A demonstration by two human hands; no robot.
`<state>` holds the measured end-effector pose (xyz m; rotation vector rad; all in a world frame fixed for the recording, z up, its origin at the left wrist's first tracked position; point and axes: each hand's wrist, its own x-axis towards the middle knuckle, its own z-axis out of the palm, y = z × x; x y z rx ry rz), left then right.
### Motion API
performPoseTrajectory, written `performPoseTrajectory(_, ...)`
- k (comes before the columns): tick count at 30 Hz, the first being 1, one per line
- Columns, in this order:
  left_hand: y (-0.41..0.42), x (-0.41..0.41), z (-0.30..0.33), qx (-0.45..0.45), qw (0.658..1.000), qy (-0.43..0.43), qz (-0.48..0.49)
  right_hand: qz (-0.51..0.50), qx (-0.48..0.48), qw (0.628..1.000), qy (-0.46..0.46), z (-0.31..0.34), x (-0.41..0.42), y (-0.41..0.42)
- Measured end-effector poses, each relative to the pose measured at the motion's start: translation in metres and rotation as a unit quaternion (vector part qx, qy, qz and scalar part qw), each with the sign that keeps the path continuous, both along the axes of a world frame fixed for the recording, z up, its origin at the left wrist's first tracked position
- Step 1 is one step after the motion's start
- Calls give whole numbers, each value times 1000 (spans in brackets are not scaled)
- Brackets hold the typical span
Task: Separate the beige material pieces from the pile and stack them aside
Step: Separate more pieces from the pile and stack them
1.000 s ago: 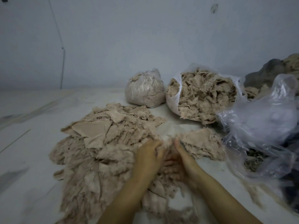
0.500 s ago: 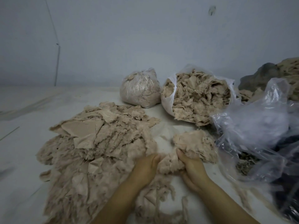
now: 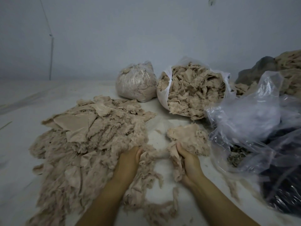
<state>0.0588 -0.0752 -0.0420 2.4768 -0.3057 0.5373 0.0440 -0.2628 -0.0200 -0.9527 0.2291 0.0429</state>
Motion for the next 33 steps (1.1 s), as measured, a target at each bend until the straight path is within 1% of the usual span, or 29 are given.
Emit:
performPoseTrajectory(2,2,0,10,95,995,-38,23,30,16,999,-28,-2,0,1)
performPoseTrajectory(3,1,-2,17,102,994,-40,30,49,18,998,-37,-3,0,1)
performPoseTrajectory(4,-5,-4,27,79,996,-31,24,66,14,997,-44,-5,0,2)
performPoseTrajectory(5,-12,-7,33,-1,1000,-24,-15,80,6,996,-50,-6,0,3)
performPoseTrajectory(6,-24,-10,41,-88,995,8,-41,90,-3,994,-61,-7,0,4)
performPoseTrajectory(7,-34,-10,46,-162,982,64,-68,94,-14,993,-74,-7,-1,7)
performPoseTrajectory(8,-44,-9,47,-203,968,123,-81,91,-37,992,-84,-7,-3,10)
performPoseTrajectory(9,-52,-9,43,-217,958,154,-104,76,-72,991,-88,-8,-4,12)
performPoseTrajectory(10,-55,-8,36,-207,963,147,-95,47,-112,989,-83,-9,-4,13)
performPoseTrajectory(12,-54,-5,28,-246,961,110,-61,-22,-168,984,-51,-13,-2,11)
performPoseTrajectory(14,-49,-3,19,-280,953,109,-48,-58,-182,981,-27,-14,1,7)
performPoseTrajectory(19,-44,-6,18,-282,948,125,-74,-92,-240,965,-41,-12,5,7)
performPoseTrajectory(20,-41,-6,15,-282,947,136,-70,-99,-241,965,-39,-10,6,5)
performPoseTrajectory(22,-32,-4,14,-308,940,144,-35,-109,-211,971,-16,-6,8,-3)
performPoseTrajectory(23,-26,-3,13,-321,937,136,-17,-106,-199,974,0,-4,9,-8)
performPoseTrajectory(24,-21,-1,13,-314,941,124,-12,-93,-199,976,11,-2,8,-11)
performPoseTrajectory(26,-19,-1,20,-266,957,108,-45,-17,-211,977,8,-1,5,-9)
performPoseTrajectory(27,-22,-2,26,-264,952,134,-80,33,-220,975,-1,-2,3,-4)
performPoseTrajectory(28,-26,-1,31,-261,942,181,-108,74,-225,971,-14,-4,1,2)
performPoseTrajectory(29,-30,0,35,-249,936,214,-128,93,-224,970,-26,-4,0,8)
performPoseTrajectory(30,-34,2,37,-233,931,240,-147,92,-210,973,-39,-4,0,10)
performPoseTrajectory(31,-38,3,39,-224,930,246,-155,81,-180,979,-45,-3,0,11)
performPoseTrajectory(32,-40,4,41,-247,928,234,-152,78,-127,988,-45,-2,1,8)
performPoseTrajectory(33,-43,2,45,-295,921,221,-123,83,-76,993,-47,-2,2,4)
